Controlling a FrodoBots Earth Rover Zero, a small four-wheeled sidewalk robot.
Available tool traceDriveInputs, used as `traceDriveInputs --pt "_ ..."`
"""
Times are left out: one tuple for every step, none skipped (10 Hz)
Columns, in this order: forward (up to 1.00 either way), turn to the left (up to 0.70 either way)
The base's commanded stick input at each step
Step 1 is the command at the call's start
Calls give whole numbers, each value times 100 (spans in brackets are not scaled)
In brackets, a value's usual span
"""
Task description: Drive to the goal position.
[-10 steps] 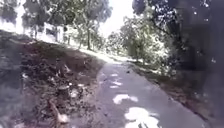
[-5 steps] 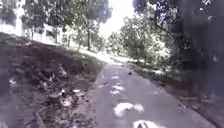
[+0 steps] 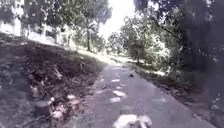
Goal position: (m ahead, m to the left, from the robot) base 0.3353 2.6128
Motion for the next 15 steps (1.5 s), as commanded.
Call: traceDriveInputs --pt "50 0" --pt "50 15" --pt "50 18" --pt "50 15" --pt "50 18" --pt "50 14" --pt "50 2" --pt "50 0" --pt "50 0" --pt "50 0" --pt "50 -19" --pt "50 -47" --pt "50 -50" --pt "50 -50" --pt "50 -50"
